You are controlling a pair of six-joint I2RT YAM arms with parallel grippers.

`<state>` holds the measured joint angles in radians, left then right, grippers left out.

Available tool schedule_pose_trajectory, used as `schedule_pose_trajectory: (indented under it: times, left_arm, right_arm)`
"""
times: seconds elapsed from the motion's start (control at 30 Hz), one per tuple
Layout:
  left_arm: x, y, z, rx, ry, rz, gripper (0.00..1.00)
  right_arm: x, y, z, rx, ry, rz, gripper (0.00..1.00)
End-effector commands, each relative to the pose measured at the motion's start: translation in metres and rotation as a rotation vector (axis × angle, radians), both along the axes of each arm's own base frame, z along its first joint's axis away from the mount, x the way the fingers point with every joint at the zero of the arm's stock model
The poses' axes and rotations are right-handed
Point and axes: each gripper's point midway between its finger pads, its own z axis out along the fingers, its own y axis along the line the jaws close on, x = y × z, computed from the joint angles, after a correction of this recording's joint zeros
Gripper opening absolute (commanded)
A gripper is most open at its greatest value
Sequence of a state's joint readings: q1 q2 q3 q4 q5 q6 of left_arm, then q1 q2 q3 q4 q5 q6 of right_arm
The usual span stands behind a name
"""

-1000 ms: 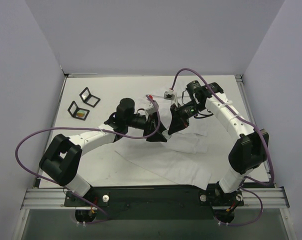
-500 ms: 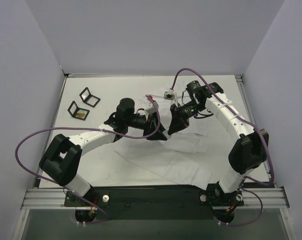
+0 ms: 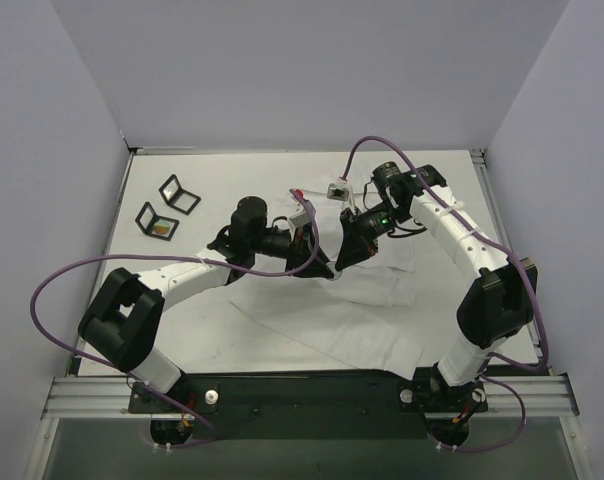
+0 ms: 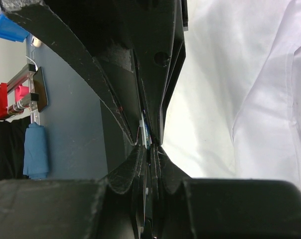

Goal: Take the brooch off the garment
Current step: Close the brooch.

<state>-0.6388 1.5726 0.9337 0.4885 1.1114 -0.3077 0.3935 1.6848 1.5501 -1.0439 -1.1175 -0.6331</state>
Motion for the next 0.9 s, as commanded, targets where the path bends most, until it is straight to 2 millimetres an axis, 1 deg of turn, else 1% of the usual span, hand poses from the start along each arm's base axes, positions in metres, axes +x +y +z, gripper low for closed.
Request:
schedule_pose_trajectory:
  times: [0.0,0.07,0.1,0.13,0.17,0.23,0.27,0.33,0.5,0.53,0.6,0.63,0.7,0.87]
  left_arm:
    - [-0.002,0.001,0.016,-0.054,-0.057,-0.030,0.31]
    - [-0.005,0.003,0.020,-0.068,-0.063,-0.048,0.31]
    - [-0.004,0.005,0.023,-0.077,-0.064,-0.052,0.36]
    - [-0.007,0.007,0.025,-0.082,-0.044,-0.065,0.38]
    - [-0.008,0.009,0.030,-0.108,-0.068,-0.070,0.40]
    - [-0.009,0.014,0.034,-0.122,-0.033,-0.077,0.42]
    - [-0.009,0.015,0.038,-0.145,-0.056,-0.081,0.43]
    - [-0.008,0.015,0.039,-0.147,-0.048,-0.080,0.43]
    - [-0.005,0.011,0.034,-0.126,-0.037,-0.064,0.43]
    - [-0.004,0.010,0.032,-0.124,-0.057,-0.062,0.43]
    - [-0.003,0.009,0.027,-0.098,-0.041,-0.051,0.43]
    - [-0.002,0.008,0.026,-0.097,-0.062,-0.052,0.44]
    - [-0.003,0.006,0.022,-0.075,-0.049,-0.047,0.48]
    - [-0.001,0.002,0.016,-0.034,-0.065,-0.040,0.50]
  right_arm:
    - [-0.004,-0.001,0.009,0.027,-0.012,0.020,0.00]
    - [-0.004,-0.001,0.009,0.026,-0.015,0.023,0.00]
    - [-0.004,-0.001,0.009,0.026,-0.015,0.022,0.00]
    - [-0.004,-0.001,0.010,0.028,-0.016,0.020,0.00]
    - [-0.004,-0.001,0.009,0.027,-0.017,0.022,0.00]
    - [-0.004,-0.002,0.010,0.027,-0.017,0.020,0.00]
    - [-0.003,-0.002,0.010,0.027,-0.019,0.019,0.00]
    - [-0.003,-0.002,0.010,0.027,-0.017,0.019,0.00]
    - [-0.003,-0.002,0.010,0.025,-0.020,0.017,0.00]
    - [-0.002,-0.003,0.010,0.024,-0.019,0.015,0.00]
    - [-0.002,-0.002,0.010,0.025,-0.020,0.017,0.00]
    - [-0.002,-0.003,0.010,0.023,-0.019,0.015,0.00]
    - [-0.002,-0.002,0.011,0.025,-0.025,0.018,0.00]
    - [-0.001,-0.003,0.010,0.021,-0.028,0.017,0.00]
